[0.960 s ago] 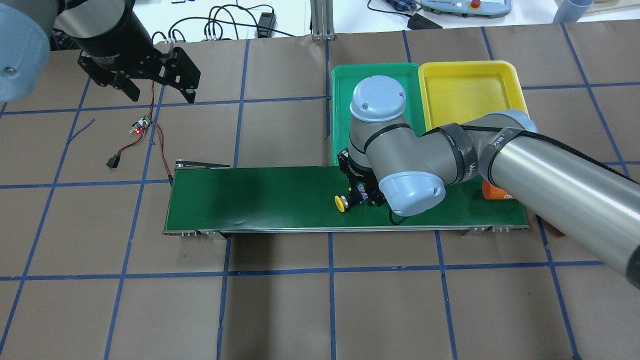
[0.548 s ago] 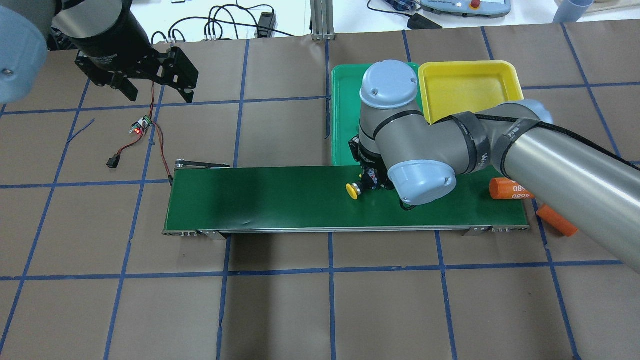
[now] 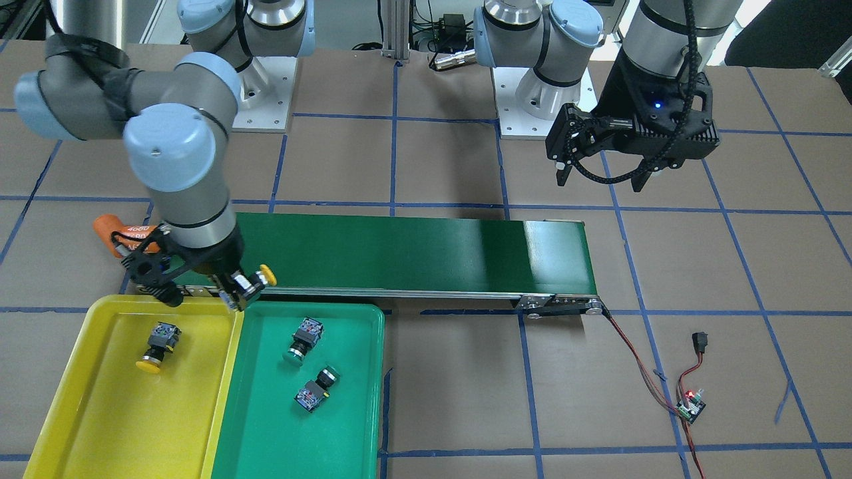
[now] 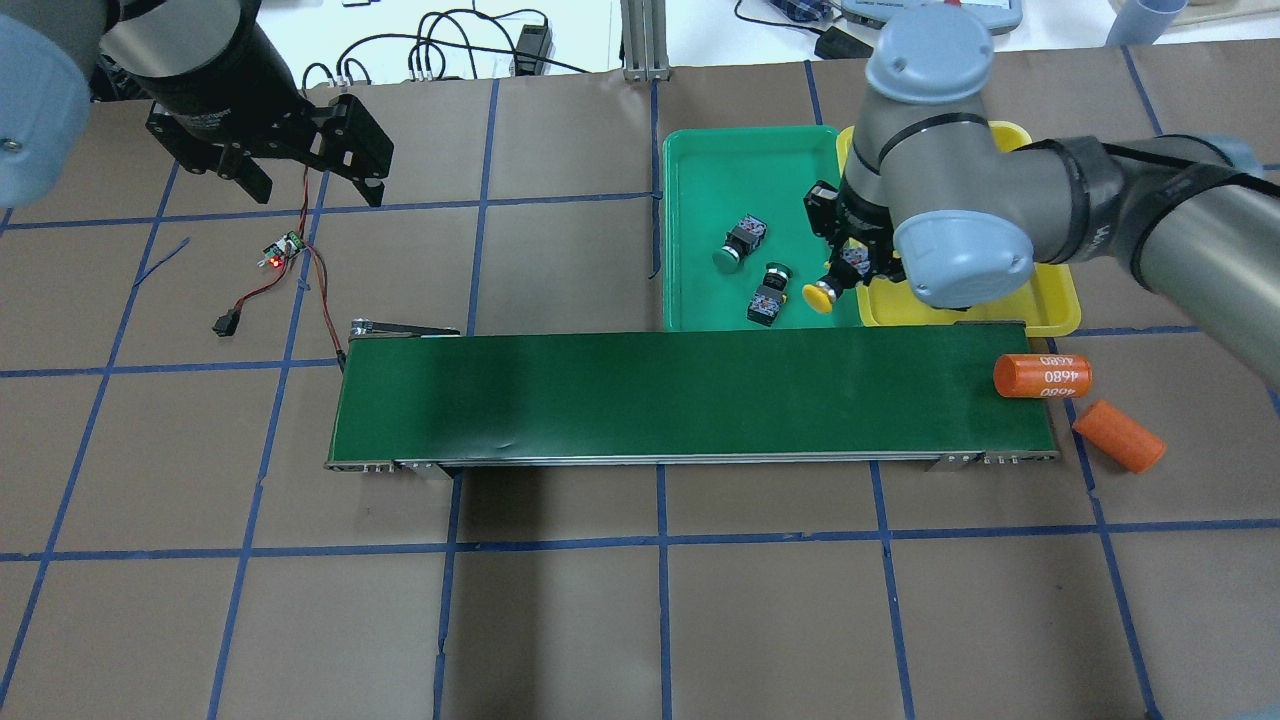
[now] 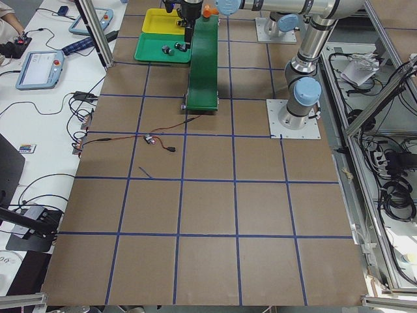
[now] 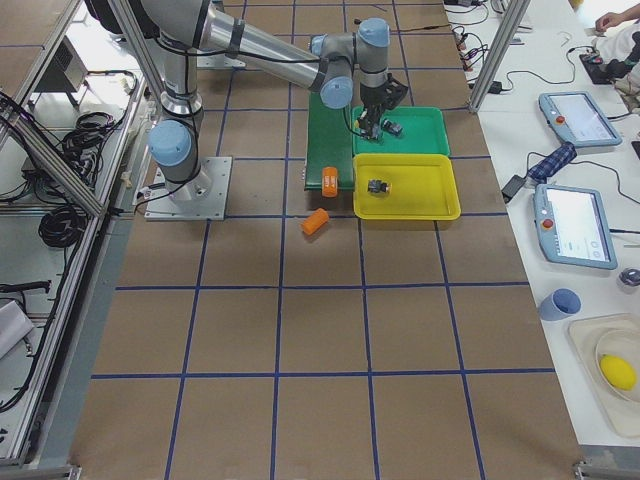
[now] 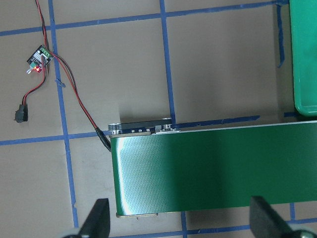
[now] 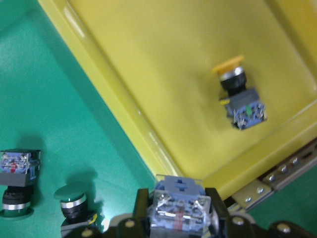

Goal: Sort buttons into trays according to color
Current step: 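Carry the yellow button into the yellow tray and release it with right gripper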

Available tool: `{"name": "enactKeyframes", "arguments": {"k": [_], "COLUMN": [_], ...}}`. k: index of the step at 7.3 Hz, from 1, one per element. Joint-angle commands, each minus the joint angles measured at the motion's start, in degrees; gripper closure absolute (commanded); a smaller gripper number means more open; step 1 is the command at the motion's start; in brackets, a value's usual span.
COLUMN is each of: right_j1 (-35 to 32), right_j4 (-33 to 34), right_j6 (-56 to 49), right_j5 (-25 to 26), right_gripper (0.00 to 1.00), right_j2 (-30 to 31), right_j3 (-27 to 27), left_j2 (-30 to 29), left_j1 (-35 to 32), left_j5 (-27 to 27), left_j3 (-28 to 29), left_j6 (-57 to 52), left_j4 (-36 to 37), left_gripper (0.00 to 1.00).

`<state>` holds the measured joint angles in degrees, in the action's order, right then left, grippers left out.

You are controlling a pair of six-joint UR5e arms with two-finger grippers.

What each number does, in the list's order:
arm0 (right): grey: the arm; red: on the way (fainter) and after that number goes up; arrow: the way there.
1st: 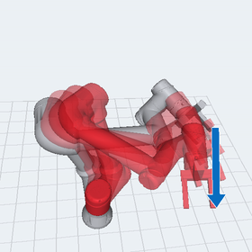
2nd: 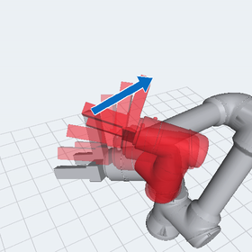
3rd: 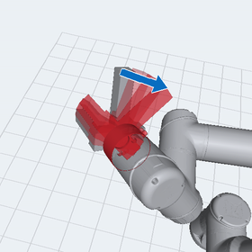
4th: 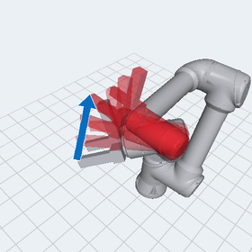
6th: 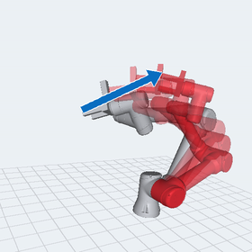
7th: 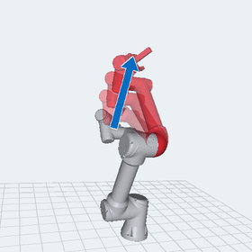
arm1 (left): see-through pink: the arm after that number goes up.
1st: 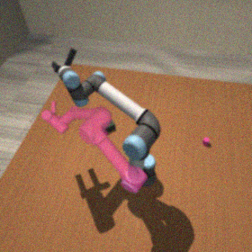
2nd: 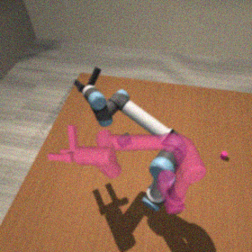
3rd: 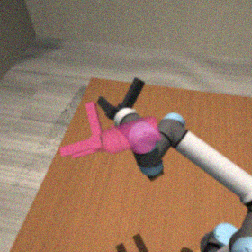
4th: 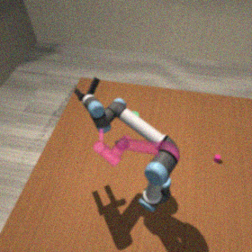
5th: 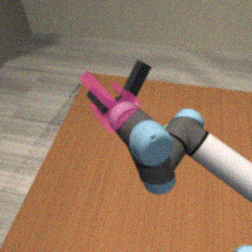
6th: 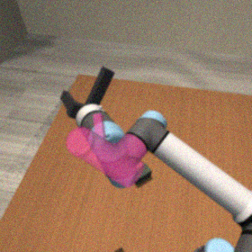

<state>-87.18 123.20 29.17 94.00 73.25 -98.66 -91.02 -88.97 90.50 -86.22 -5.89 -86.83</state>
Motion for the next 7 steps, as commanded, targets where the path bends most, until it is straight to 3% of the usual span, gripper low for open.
{"name": "enactKeyframes", "arguments": {"k": [1,2,3,4,6,7], "right_j1": [5.52,5.62,5.62,5.62,5.62,5.62], "right_j4": [0.29,1.51,3.96,3.72,0.75,-4.14], "right_j6": [-13.41,-13.96,-17.36,-17.65,-17.66,-17.66], "right_j5": [-0.13,-0.31,-0.13,0.04,0.05,0.04], "right_gripper": [1.00,1.00,0.81,0.04,0.00,0.00], "right_j2": [-5.28,-7.57,-9.07,-9.26,-7.43,-3.59], "right_j3": [5.30,5.84,6.37,6.02,5.93,6.02], "left_j2": [0.05,-0.04,0.14,0.14,0.05,0.05], "left_j1": [-0.06,0.02,-0.15,-0.15,-0.15,-0.15], "left_j5": [-0.14,0.03,0.12,0.12,0.03,0.12], "left_j3": [-0.26,0.17,0.09,-0.09,-0.09,0.43], "left_j6": [0.00,0.00,0.00,0.00,0.00,0.00], "left_j4": [0.09,0.00,-0.09,-0.09,0.00,-0.09], "left_gripper": [0.00,0.00,0.00,0.00,0.00,0.00]}}
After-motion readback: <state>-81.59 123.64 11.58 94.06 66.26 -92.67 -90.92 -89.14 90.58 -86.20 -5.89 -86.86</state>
